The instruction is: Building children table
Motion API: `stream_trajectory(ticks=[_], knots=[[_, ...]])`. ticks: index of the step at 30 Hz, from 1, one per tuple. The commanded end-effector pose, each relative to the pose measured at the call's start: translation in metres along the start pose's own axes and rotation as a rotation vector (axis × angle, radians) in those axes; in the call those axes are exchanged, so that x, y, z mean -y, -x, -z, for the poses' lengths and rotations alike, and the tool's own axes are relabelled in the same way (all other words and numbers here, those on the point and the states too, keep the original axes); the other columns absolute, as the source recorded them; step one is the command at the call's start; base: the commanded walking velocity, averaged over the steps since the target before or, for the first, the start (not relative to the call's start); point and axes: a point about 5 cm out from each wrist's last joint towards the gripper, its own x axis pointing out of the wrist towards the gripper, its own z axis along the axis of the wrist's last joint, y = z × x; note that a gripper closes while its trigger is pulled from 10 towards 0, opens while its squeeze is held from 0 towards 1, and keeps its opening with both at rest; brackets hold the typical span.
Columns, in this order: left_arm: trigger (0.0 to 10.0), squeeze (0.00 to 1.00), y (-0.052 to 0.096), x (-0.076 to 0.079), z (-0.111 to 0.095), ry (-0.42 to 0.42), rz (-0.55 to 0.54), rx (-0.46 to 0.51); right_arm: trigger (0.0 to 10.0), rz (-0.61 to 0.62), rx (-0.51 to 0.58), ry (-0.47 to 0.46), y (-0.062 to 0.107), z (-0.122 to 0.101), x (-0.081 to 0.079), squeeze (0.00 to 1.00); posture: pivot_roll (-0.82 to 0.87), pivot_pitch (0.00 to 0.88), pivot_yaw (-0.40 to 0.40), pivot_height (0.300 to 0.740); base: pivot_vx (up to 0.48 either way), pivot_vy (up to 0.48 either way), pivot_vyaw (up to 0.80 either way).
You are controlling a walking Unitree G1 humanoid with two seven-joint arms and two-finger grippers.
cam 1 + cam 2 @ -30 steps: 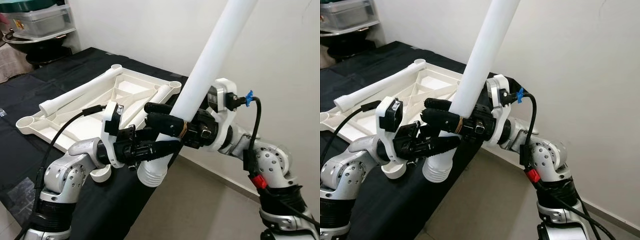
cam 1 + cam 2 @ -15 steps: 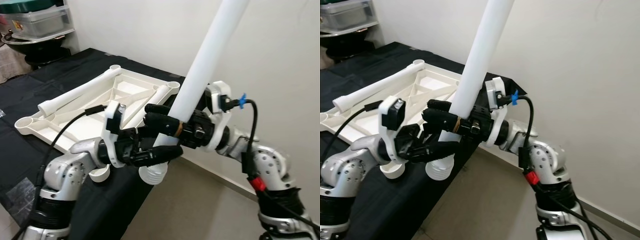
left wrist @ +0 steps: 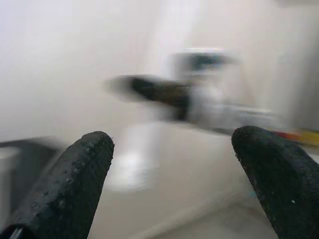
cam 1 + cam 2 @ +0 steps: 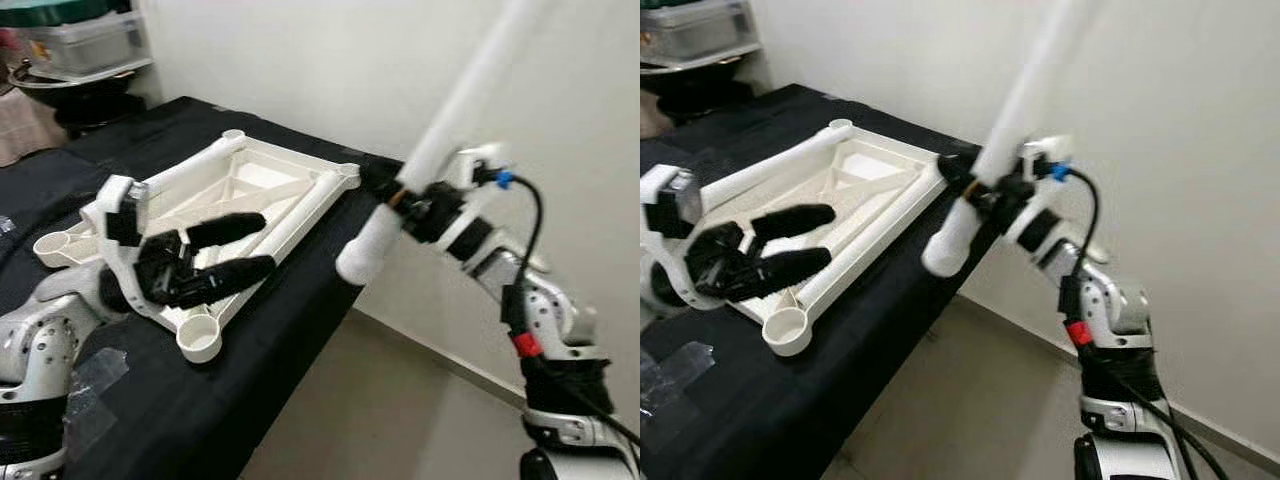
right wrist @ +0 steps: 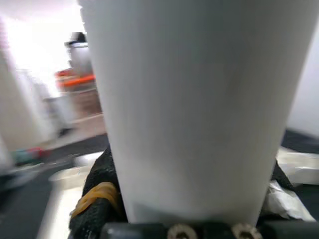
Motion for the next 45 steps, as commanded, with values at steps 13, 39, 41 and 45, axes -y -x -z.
stream_trajectory(ticks=[13, 39, 41, 45], knots=[[10.0, 0.0, 0.001, 0.042, 0.13, 0.089, -0.557, -0.298, 10.0, 0.005, -0.134, 0.053, 0.021, 0.046, -0.028, 0.0, -0.11, 0.0, -0.033, 0.74, 0.0, 0.0, 0.0], [10.0, 0.0, -0.033, 0.033, 0.114, -0.158, -0.615, -0.21, 10.0, 0.083, -0.058, 0.137, 0.014, 0.026, -0.024, 0.0, -0.11, 0.0, -0.021, 0.74, 0.0, 0.443, 0.0], [10.0, 0.0, -0.034, 0.034, 0.115, -0.155, -0.611, -0.211, 10.0, 0.09, -0.054, 0.139, 0.013, 0.025, -0.023, 0.0, -0.11, 0.0, -0.02, 0.74, 0.0, 0.403, 0.0], [10.0, 0.0, -0.037, 0.036, 0.117, -0.151, -0.6, -0.215, 10.0, 0.112, -0.043, 0.156, 0.011, 0.023, -0.022, 0.0, -0.1, 0.0, -0.02, 0.74, 0.0, 0.0, 0.0]])
